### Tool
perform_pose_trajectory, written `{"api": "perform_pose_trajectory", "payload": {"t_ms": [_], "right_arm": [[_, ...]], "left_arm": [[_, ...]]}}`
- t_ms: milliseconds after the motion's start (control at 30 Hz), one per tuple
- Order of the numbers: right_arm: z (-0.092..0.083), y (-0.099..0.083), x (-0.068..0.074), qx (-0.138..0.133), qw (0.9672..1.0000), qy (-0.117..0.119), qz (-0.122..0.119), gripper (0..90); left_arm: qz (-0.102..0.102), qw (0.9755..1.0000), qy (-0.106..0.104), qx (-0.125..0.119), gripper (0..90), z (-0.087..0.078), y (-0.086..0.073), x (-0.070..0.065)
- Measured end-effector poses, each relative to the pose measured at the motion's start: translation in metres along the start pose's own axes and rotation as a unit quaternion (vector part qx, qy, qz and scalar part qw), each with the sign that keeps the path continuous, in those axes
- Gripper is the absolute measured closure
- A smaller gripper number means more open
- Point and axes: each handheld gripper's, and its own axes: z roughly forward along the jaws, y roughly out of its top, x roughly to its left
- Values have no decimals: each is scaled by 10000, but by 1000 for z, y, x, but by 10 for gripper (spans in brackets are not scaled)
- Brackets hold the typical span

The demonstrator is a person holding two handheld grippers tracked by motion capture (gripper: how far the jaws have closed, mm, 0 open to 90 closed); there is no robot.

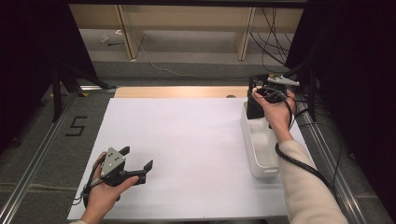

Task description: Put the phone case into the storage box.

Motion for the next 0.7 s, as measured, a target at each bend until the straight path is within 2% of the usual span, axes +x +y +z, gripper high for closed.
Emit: {"api": "perform_pose_trajectory", "payload": {"t_ms": [700], "right_arm": [[6, -2, -4, 83, 9999, -76, -22, 156]], "left_arm": [[-25, 10000, 2, 8, 40, 0, 0, 0]]}}
